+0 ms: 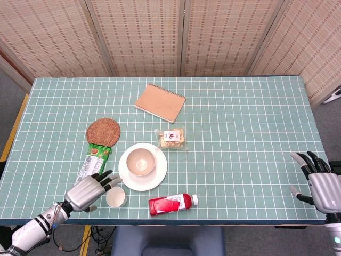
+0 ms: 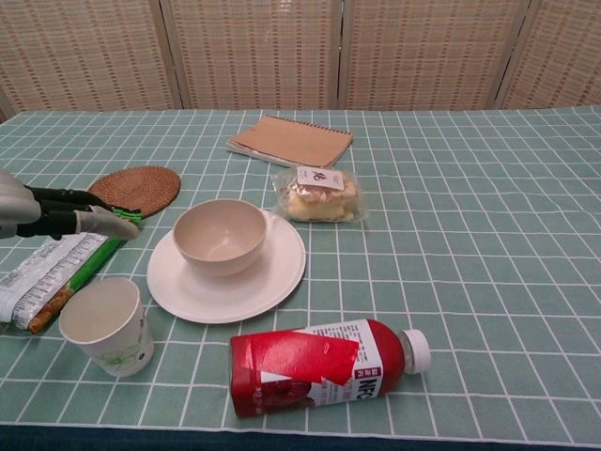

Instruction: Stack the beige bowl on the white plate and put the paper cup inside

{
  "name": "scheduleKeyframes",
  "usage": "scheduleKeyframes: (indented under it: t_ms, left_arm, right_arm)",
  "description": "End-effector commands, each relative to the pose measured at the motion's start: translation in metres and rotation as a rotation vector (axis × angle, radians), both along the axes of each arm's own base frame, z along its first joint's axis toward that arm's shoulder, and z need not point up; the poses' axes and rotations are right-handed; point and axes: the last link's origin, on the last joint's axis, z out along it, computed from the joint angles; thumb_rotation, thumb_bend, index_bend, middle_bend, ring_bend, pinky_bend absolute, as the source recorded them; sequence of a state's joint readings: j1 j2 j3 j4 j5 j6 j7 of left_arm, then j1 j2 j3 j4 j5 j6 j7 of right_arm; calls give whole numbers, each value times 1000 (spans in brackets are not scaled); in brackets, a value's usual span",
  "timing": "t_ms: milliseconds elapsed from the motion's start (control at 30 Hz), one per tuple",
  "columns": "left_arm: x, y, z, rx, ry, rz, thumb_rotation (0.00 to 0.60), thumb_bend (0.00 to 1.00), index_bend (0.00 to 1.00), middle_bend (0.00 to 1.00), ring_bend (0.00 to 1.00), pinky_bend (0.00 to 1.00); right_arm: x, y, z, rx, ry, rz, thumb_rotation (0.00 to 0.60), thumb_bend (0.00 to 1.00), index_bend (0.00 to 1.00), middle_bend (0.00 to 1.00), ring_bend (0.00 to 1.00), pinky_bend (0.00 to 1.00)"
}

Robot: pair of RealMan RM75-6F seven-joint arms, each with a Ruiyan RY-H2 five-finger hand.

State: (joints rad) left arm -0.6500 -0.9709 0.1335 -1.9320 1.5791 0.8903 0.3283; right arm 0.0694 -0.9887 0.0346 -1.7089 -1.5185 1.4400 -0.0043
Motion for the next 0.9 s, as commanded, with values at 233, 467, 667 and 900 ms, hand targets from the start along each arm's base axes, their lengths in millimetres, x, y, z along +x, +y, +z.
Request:
scheduleKeyframes:
  t_ms: [233, 467, 667, 900]
  left_arm:
    - [1, -6, -23, 4, 33, -58, 600, 163, 0, 0, 1, 271]
    - [-2, -6, -40, 2, 48, -71, 600, 163, 0, 0, 0, 271]
    - [1, -3, -52, 5, 19, -78, 600, 162, 78, 0, 59, 356]
    - [4, 3, -66, 5, -25, -97, 600, 162, 250, 66, 196, 534]
  right_arm:
    - [0, 2, 1, -4, -2, -1, 600, 239, 124, 153, 43, 138]
    - [0, 2, 2, -5, -4, -1, 600, 240, 124, 153, 43, 138]
    - [-1, 3, 2, -8, -5, -3, 600, 239, 124, 153, 43, 138]
    - [-2, 3, 3, -9, -7, -5, 600, 240, 124, 153, 43, 139]
